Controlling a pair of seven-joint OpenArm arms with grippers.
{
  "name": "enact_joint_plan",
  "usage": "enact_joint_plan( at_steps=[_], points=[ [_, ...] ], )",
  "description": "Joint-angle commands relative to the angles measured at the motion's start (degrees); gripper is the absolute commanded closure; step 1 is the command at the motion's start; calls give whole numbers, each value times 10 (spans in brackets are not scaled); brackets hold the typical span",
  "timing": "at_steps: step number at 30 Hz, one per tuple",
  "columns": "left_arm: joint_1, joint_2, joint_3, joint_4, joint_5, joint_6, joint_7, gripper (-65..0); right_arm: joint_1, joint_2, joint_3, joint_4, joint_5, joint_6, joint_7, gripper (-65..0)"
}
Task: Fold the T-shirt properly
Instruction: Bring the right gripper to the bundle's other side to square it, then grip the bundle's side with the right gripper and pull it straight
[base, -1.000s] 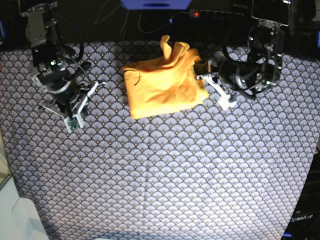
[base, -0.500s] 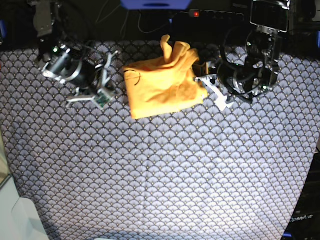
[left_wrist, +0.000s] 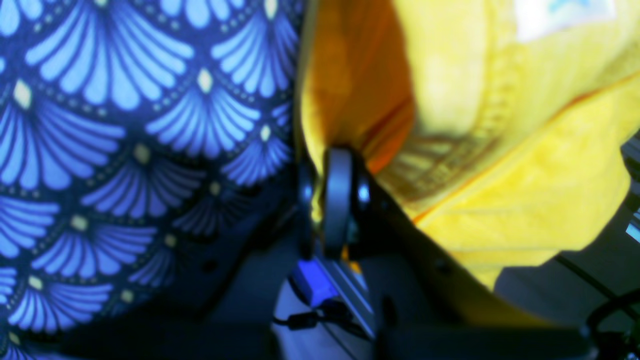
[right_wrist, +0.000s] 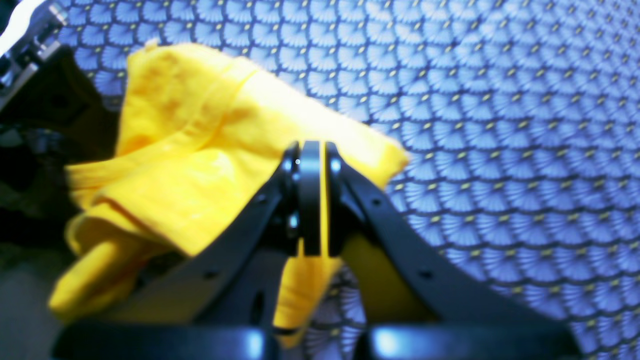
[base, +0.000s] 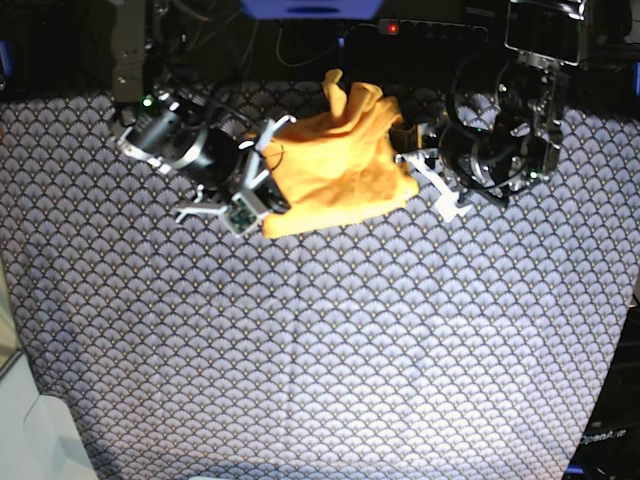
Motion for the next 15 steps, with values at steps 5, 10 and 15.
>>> enact_joint_plan(
  at_steps=[5, 10, 15],
  points=[
    [-5, -7, -3, 9, -3, 2, 5, 0, -28, -7, -59, 8, 12, 2, 21, 0],
    [-5, -12, -3, 10, -3, 2, 5, 0, -46, -7, -88, -16, 11, 2, 21, 0],
    [-8, -14, -4, 11, -3, 2, 5, 0, -45, -6, -84, -76, 10, 2, 28, 0]
  ],
)
